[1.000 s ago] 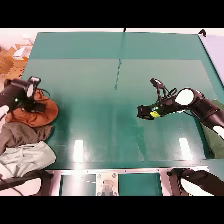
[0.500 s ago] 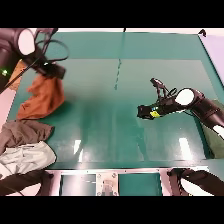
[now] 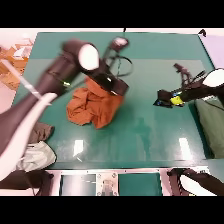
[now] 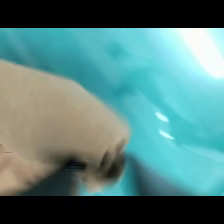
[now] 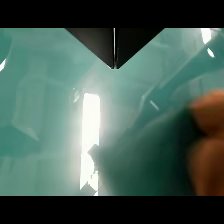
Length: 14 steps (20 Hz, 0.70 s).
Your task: Fold the shirts.
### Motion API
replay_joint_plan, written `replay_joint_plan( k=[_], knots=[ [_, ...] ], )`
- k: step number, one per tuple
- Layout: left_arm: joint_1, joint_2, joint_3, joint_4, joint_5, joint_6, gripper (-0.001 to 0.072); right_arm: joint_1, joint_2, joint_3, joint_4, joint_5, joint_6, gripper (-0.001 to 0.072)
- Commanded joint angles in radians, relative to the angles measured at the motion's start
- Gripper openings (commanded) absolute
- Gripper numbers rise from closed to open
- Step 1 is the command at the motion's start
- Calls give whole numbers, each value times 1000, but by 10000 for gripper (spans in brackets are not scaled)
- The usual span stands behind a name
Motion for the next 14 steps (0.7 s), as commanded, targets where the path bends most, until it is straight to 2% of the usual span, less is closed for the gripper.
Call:
replay_joint_plan(
  k=[1, 3, 6, 7, 10, 14],
  knots=[
    [-8, -103, 5, -165, 26, 16, 695, -107, 0, 49, 1, 65, -1, 51],
    [68, -95, 60, -146, -76, 60, 695, -125, 0, 41, 0, 65, -2, 234],
    [245, -95, 203, -85, -287, 65, 696, -108, 0, -14, 8, 57, -1, 404],
    [315, -95, 232, -84, -327, 65, 696, -82, 0, -61, 17, 31, -1, 434],
    [480, -96, 215, -82, -348, 67, 697, 43, 0, -263, 96, -160, 0, 433],
    [566, -97, 40, -63, -221, 122, 696, 234, -46, -459, 290, -551, -2, 433]
  ],
)
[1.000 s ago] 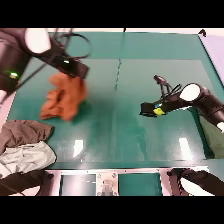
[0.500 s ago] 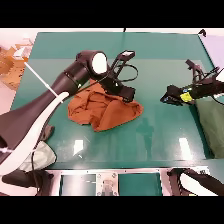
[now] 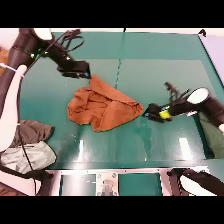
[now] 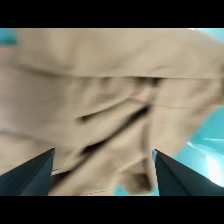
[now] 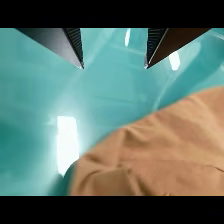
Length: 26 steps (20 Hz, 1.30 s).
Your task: Fold the shirts.
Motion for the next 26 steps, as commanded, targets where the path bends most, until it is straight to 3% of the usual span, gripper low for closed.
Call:
replay_joint_plan(
  k=[1, 6, 10, 11, 12, 13, 14, 15, 18, 23, 24, 25, 26],
  knots=[
    [78, -2, -158, 11, 104, 60, 696, 148, -55, -125, 137, -328, 0, 433],
    [78, -31, -380, -32, 374, 143, 696, 190, -209, -65, 171, -420, 0, 430],
    [78, -89, -385, -129, 454, 175, 695, 190, -283, -1, 171, -449, -1, 369],
    [78, -106, -385, -154, 452, 192, 627, 190, -295, 14, 171, -449, -13, 259],
    [78, -117, -385, -168, 447, 199, 489, 189, -300, 24, 171, -447, -40, 114],
    [78, -119, -385, -169, 441, 213, 303, 187, -299, 32, 170, -444, -64, 32],
    [80, -114, -383, -161, 428, 231, 45, 178, -298, 45, 168, -425, -89, 20],
    [85, -112, -364, -135, 393, 237, 22, 161, -298, 62, 160, -396, -110, 19],
    [132, -87, -280, 2, 208, 225, 21, 54, -298, 154, 50, -243, -114, 18],
    [210, -16, -290, -56, 104, 215, 22, -108, -298, 306, 23, -97, -158, 18],
    [205, -16, -306, -118, 121, 219, 131, -113, -300, 310, 19, -101, -158, 18],
    [194, -18, -330, -181, 163, 227, 536, -114, -304, 311, 19, -105, -171, 18],
    [175, -20, -359, -224, 228, 229, 666, -114, -313, 311, 15, -111, -181, 18]
  ],
)
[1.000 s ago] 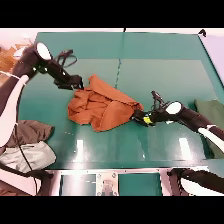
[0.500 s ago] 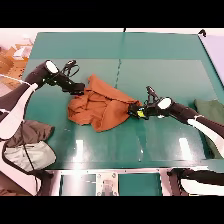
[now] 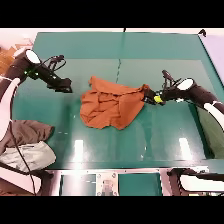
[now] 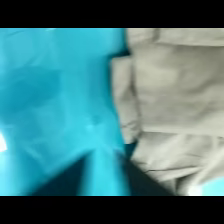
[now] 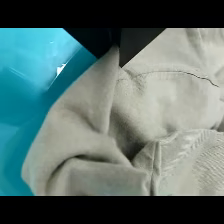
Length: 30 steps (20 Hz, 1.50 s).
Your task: Fold the shirts.
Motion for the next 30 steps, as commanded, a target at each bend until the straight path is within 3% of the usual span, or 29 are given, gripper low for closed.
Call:
replay_joint_plan(
  k=[1, 4, 8, 10, 11, 12, 13, 17, 24, 27, 30],
  knots=[
    [-31, 3, -66, -130, 131, 18, 656, -30, -20, 30, -13, 18, -31, 18],
    [-105, -34, -105, -140, 272, 19, 656, -30, -54, 30, -12, 9, -30, 18],
    [-180, -121, -105, -171, 280, 31, 656, -29, -60, 31, -11, 8, -30, 18],
    [-204, -141, -105, -212, 235, 79, 654, -29, -60, 31, -13, 8, -30, 18],
    [-211, -142, -105, -223, 214, 105, 527, -29, -60, 31, -13, 8, -30, 18],
    [-211, -140, -99, -229, 188, 135, 208, -31, -60, 32, -13, 8, -30, 18],
    [-207, -140, -83, -229, 153, 161, 22, -32, -60, 33, -13, 7, -30, 18],
    [-130, -101, 14, -211, 11, 155, 21, -88, -60, 70, -13, 12, -30, 18],
    [-48, 126, -22, -43, -202, 76, 21, -206, -62, 240, -13, 11, -30, 17],
    [-64, 263, -178, -118, -199, 29, 21, -210, -94, 285, -11, 8, -29, 17],
    [-160, 396, -454, -224, -50, 17, 21, -197, -173, 312, 42, 6, -30, 17]
  ],
)
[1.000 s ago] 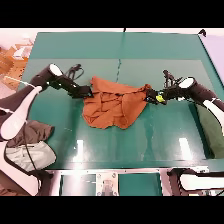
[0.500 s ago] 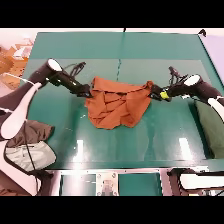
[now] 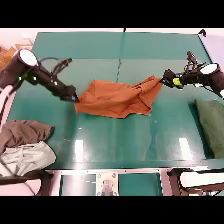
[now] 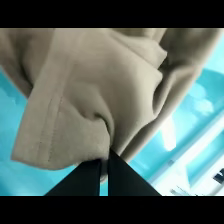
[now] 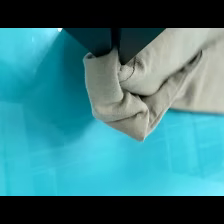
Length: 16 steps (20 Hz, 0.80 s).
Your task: Fold the shirts.
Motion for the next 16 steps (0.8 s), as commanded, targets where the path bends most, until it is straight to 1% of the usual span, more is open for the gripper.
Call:
replay_joint_plan(
  k=[1, 3, 5, 6, 7, 8, 9, 10, 12, 13, 14, 16],
  knots=[
    [-113, 145, -293, -151, 190, -24, 21, 14, -82, 43, 66, -9, -5, 17],
    [-245, 152, -445, -280, 389, -6, 22, 51, -129, 72, 97, -21, -22, 17],
    [-389, 151, -550, -385, 624, -5, 23, 90, -168, 119, 98, -18, -22, 17],
    [-444, 151, -573, -404, 693, -5, 25, 103, -179, 140, 97, -15, -23, 17],
    [-480, 152, -578, -403, 722, -5, 214, 109, -180, 156, 95, -12, -30, 18],
    [-488, 152, -578, -405, 719, -6, 453, 107, -180, 177, 94, 12, -47, 25],
    [-473, 152, -575, -399, 697, -5, 497, 91, -180, 205, 82, 58, -48, 179],
    [-439, 152, -565, -369, 655, -5, 502, 65, -180, 238, 62, 117, -48, 289],
    [-312, 156, -523, -291, 516, -5, 502, -10, -171, 292, 15, 256, -43, 278],
    [-226, 156, -488, -253, 450, -4, 502, -58, -154, 294, 16, 311, -43, 279],
    [-134, 156, -452, -225, 412, -4, 502, -99, -141, 288, 16, 354, -44, 279],
    [21, 156, -388, -224, 411, 21, 502, -166, -102, 226, 16, 414, -44, 279]
  ],
)
